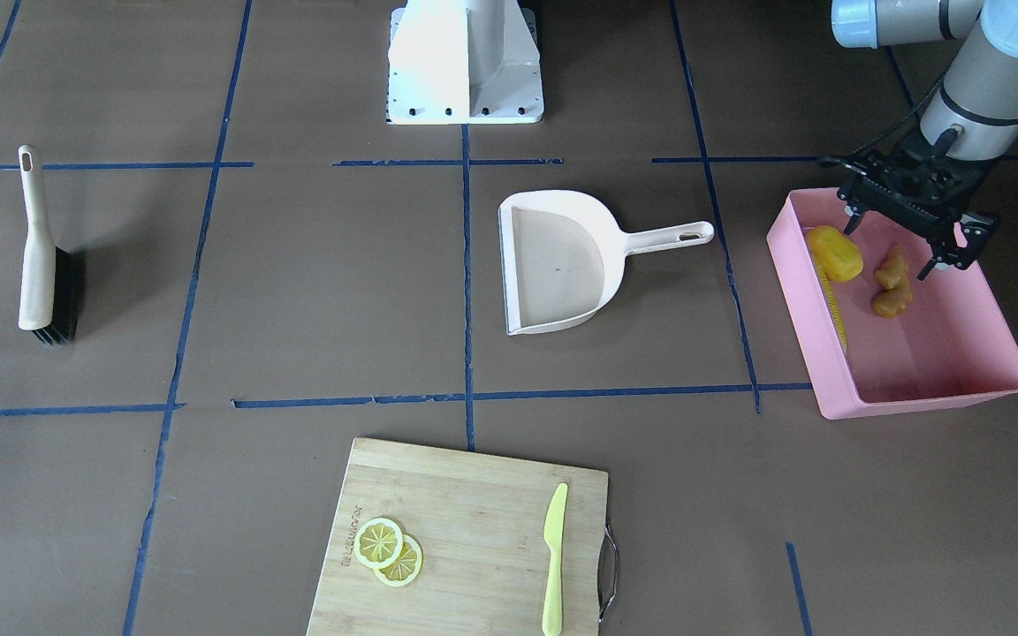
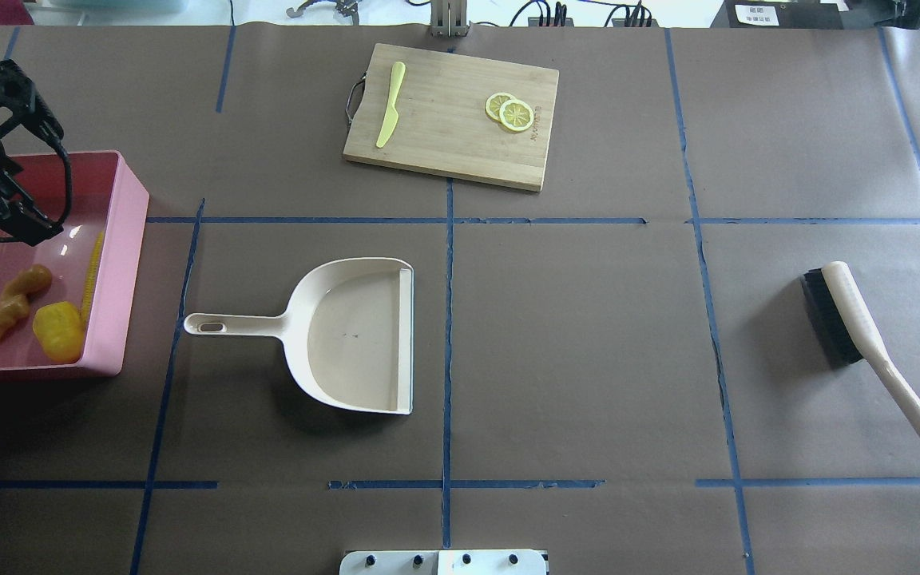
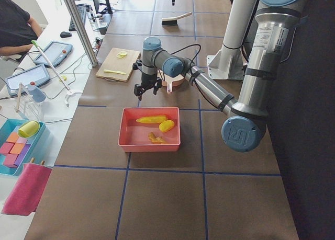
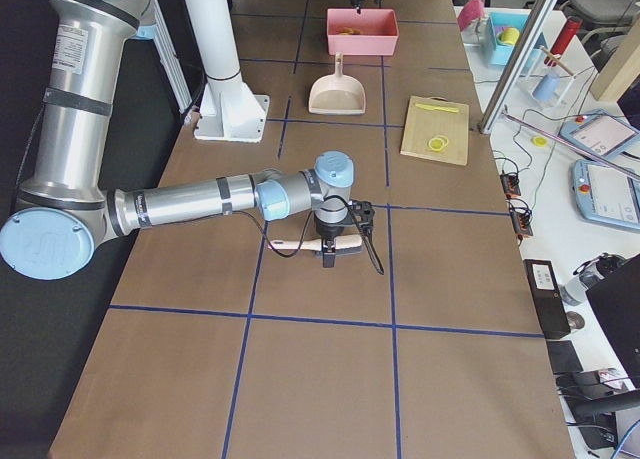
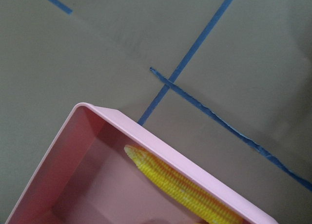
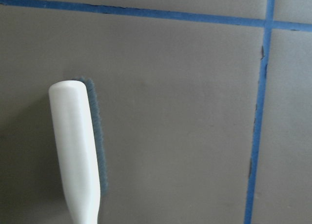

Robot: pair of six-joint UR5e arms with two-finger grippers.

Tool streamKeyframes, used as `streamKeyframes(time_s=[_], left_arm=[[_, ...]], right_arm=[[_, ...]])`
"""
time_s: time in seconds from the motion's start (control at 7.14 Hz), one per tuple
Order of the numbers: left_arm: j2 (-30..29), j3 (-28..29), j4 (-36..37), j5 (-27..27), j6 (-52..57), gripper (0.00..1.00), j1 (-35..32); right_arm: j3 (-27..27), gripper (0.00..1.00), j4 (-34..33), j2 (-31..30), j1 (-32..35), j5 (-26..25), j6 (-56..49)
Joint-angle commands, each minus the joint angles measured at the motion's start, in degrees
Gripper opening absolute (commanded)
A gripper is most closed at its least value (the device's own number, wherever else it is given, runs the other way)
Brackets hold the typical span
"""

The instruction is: Sweep and dump trash into bin

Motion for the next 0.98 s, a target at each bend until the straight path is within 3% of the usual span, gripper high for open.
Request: streamKeyframes(time_s=[0.0, 0.42, 0.56, 0.84], left_arm=[[0.8, 11.3, 1.0, -11.4, 0.1, 1.0, -11.8], [2.8, 21.1, 5.6, -17.7, -2.2, 1.0, -28.3], [3.2, 21.2, 6.0, -18.5, -8.8, 1.0, -30.1], [6.9, 21.2, 3.1, -18.2, -9.7, 1.0, -30.4]], right_arm=[[-1.9, 1.0, -7.0, 3.4, 6.1, 0.0, -10.4], [-7.1, 1.0, -7.2, 4.9, 11.1, 1.9, -17.6], [-9.7, 1.0, -7.4, 6.3, 12.8, 4.4, -19.9], [-9.3, 1.0, -7.4, 6.5, 14.3, 4.7, -20.3]])
